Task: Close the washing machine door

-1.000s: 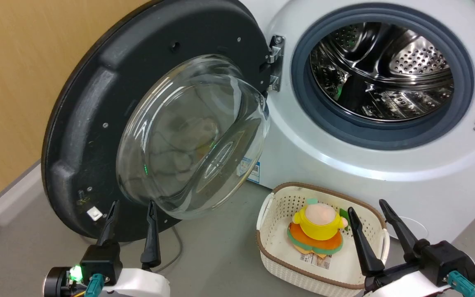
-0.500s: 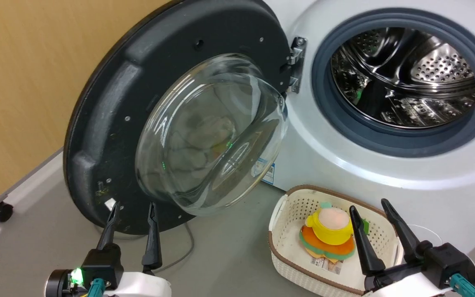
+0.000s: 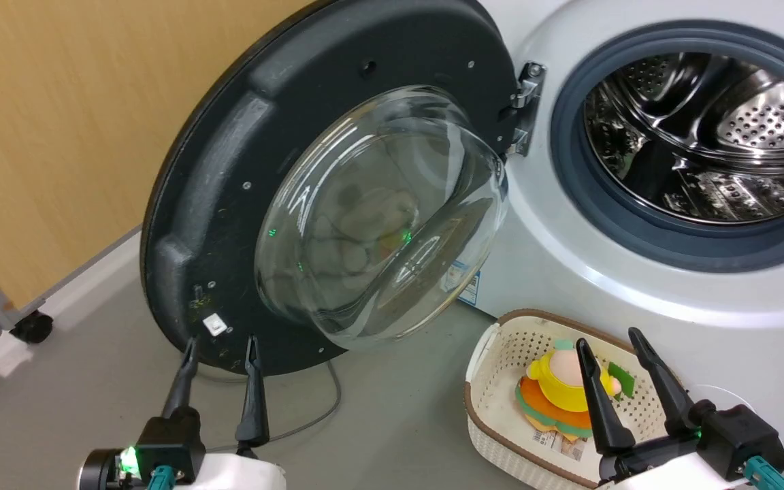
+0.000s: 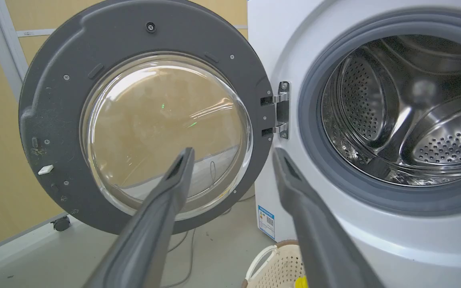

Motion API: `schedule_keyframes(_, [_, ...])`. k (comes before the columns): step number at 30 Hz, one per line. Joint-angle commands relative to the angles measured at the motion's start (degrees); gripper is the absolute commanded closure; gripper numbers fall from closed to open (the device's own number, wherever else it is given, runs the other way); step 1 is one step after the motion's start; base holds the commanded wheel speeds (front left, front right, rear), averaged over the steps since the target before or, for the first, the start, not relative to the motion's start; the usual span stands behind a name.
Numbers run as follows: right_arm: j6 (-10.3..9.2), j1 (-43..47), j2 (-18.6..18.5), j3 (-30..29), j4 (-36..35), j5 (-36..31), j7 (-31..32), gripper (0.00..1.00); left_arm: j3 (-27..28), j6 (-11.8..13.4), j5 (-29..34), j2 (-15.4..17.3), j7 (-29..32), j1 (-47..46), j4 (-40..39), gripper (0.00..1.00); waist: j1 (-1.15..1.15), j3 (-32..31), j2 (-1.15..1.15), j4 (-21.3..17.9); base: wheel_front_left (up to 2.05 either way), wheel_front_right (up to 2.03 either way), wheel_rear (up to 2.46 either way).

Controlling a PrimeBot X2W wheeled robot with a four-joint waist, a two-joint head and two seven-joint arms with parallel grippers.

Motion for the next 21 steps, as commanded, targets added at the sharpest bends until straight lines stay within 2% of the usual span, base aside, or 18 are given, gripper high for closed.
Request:
schedule_keyframes(1, [0.05,1.2,0.3,0.1,0.2,0.4,-0.6,0.0,-0.2,0.0,-0.6,0.0,-0.5,0.9,0.5,0.95,0.0,0.0,0.0,0.2,0.0,0.0,0.0])
schedule_keyframes(2, [0.05,1.2,0.3,0.1,0.2,0.4,-0.6,0.0,-0.3,-0.1,-0.7,0.0,-0.5,0.9,0.6,1.0,0.0,0.1,0.0,0.2,0.0,0.0,0.0])
schedule_keyframes(9, [0.05,1.5,0.3,-0.4,0.0,0.2,-0.6,0.0,1.1,-0.6,-2.5,0.0,-0.5,-0.2,-1.5,1.0,0.0,0.5,0.0,0.3,0.0,0.0,0.0])
schedule_keyframes(11, [0.05,1.3,0.2,-0.3,-0.2,-0.2,-0.6,0.0,2.8,-1.3,-5.3,0.1,-0.5,-1.4,-2.8,1.0,0.0,1.1,0.0,0.1,0.0,0.0,0.0])
schedule_keyframes(16, [0.05,0.4,-0.3,0.1,-0.6,-0.7,-0.6,0.0,8.4,-4.8,-11.1,3.1,-0.2,-6.8,-2.7,1.0,0.0,3.1,0.0,-0.9,0.0,0.0,0.0])
schedule_keyframes(21, [0.05,-1.2,-1.2,0.9,-0.3,-0.9,-0.6,0.0,16.8,-7.5,-23.0,6.7,5.5,-14.7,0.3,1.0,0.0,5.5,0.0,-2.6,0.0,0.0,0.0])
